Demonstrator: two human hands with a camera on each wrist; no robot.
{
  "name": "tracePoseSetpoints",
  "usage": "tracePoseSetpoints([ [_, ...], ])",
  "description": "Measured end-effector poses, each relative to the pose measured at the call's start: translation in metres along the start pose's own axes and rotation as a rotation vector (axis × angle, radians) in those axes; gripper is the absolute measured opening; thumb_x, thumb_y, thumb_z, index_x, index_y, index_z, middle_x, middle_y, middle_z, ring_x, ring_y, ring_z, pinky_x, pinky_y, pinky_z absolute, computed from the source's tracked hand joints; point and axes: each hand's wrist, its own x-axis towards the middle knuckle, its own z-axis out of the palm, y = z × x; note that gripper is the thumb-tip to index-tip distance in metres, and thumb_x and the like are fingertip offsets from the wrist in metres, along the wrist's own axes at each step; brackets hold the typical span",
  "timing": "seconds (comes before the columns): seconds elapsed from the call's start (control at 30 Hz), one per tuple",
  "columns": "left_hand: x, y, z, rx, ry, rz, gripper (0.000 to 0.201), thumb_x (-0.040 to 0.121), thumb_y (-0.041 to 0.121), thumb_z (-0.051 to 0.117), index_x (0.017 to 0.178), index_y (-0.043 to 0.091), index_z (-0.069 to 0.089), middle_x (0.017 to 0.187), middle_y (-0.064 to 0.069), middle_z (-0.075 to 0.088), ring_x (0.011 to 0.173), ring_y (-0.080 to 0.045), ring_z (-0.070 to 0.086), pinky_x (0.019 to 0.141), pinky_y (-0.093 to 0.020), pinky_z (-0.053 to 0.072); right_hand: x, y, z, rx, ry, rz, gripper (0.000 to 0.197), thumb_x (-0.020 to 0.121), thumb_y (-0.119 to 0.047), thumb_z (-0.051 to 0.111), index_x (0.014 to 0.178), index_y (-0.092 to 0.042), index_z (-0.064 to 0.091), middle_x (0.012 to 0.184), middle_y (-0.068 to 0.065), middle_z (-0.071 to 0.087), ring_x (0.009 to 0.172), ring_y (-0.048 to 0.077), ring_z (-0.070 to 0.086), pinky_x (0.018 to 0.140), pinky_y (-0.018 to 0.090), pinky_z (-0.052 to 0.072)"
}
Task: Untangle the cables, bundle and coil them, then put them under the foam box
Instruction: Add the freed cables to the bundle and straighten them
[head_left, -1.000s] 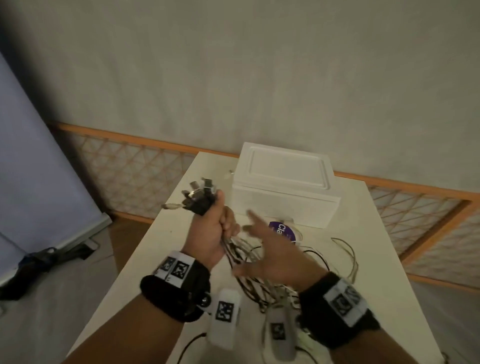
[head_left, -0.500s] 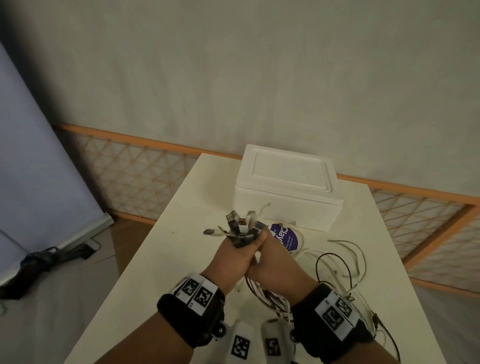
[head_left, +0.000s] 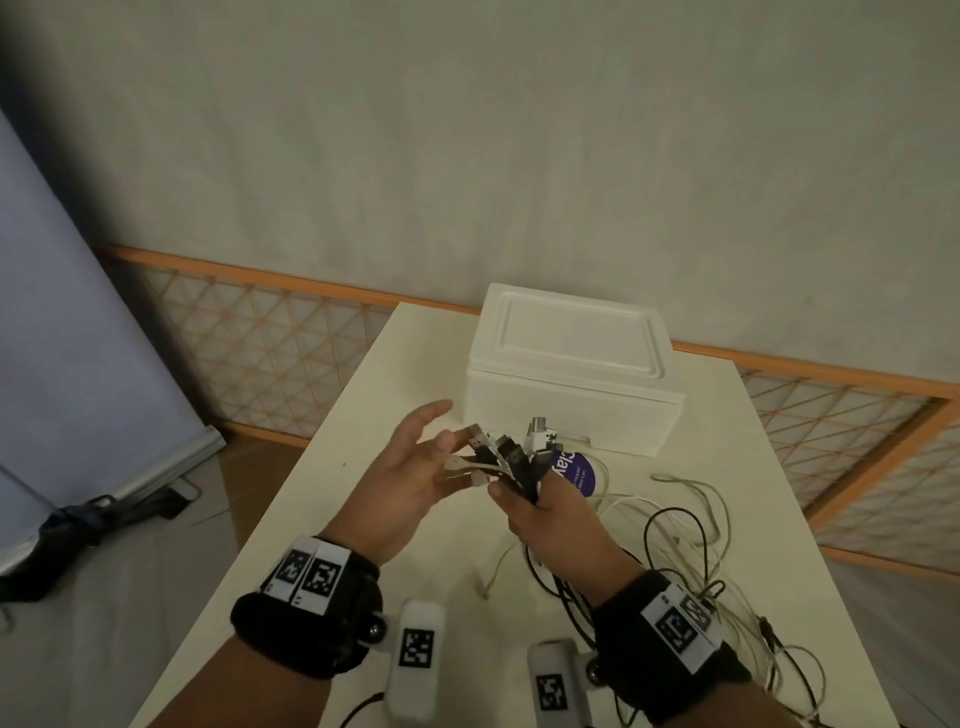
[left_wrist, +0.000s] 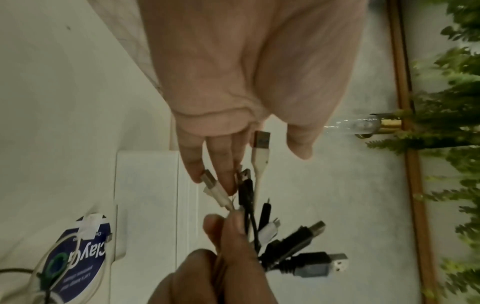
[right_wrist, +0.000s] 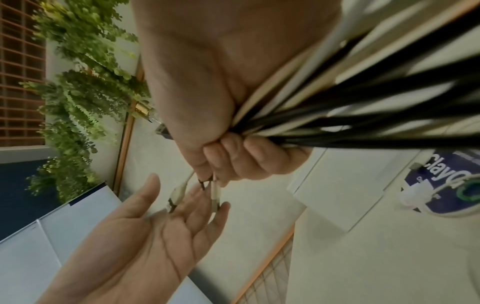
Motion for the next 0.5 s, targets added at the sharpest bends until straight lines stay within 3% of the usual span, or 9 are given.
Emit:
tracePoseSetpoints([
  [0.07, -0.004, 0.001, 0.005, 0.165, 0.021, 0.044, 0.036, 0.093, 0.031, 0.055, 0.125, 0.014, 0.057, 0.115, -0.011, 0.068, 0.107, -0.027, 0.065, 0.087, -0.036, 0.053, 0.0, 0.004, 0.003, -0.113, -0.019, -0.018, 0.014, 0.093, -0.032, 0.055, 0.083, -0.024, 0.051, 0.055, -0.011, 0.05, 0.047, -0.002, 0.048, 0.053, 0.014, 0.037],
  [0.13, -0.004, -0.003, 0.009, 0.342, 0.042, 0.082, 0.029, 0.099, 0.025, 0.047, 0.123, 0.018, 0.06, 0.115, -0.007, 0.068, 0.107, -0.022, 0.065, 0.089, -0.034, 0.051, 0.001, 0.006, 0.005, -0.23, -0.023, -0.05, 0.009, 0.093, -0.034, 0.055, 0.087, -0.028, 0.051, 0.064, -0.014, 0.052, 0.057, -0.004, 0.05, 0.057, 0.014, 0.035],
  [0.27, -0.006, -0.005, 0.008, 0.336, 0.019, 0.059, 0.039, 0.086, 0.032, 0.065, 0.122, 0.025, 0.053, 0.122, 0.0, 0.061, 0.104, -0.017, 0.064, 0.087, -0.034, 0.054, 0.002, 0.007, 0.002, -0.153, 0.044, -0.032, 0.012, 0.092, -0.036, 0.056, 0.085, -0.027, 0.053, 0.058, -0.011, 0.05, 0.051, -0.004, 0.049, 0.054, 0.011, 0.034],
  [0.4, -0.005, -0.002, 0.005, 0.371, 0.102, 0.053, 0.019, 0.084, 0.002, 0.068, 0.101, 0.007, 0.062, 0.099, -0.013, 0.061, 0.083, -0.021, 0.064, 0.072, -0.033, 0.057, 0.005, 0.005, -0.008, -0.146, 0.048, 0.005, 0.017, 0.092, -0.042, 0.053, 0.085, -0.027, 0.053, 0.06, -0.006, 0.053, 0.053, 0.001, 0.05, 0.058, 0.02, 0.038],
  [0.5, -0.002, 0.003, 0.006, 0.333, 0.147, 0.097, 0.013, 0.082, -0.004, 0.066, 0.095, -0.002, 0.066, 0.095, -0.017, 0.066, 0.078, -0.018, 0.067, 0.07, -0.03, 0.057, 0.005, 0.005, -0.01, -0.21, 0.009, -0.004, 0.017, 0.092, -0.043, 0.053, 0.079, -0.033, 0.048, 0.062, -0.01, 0.052, 0.056, 0.001, 0.048, 0.06, 0.021, 0.038],
])
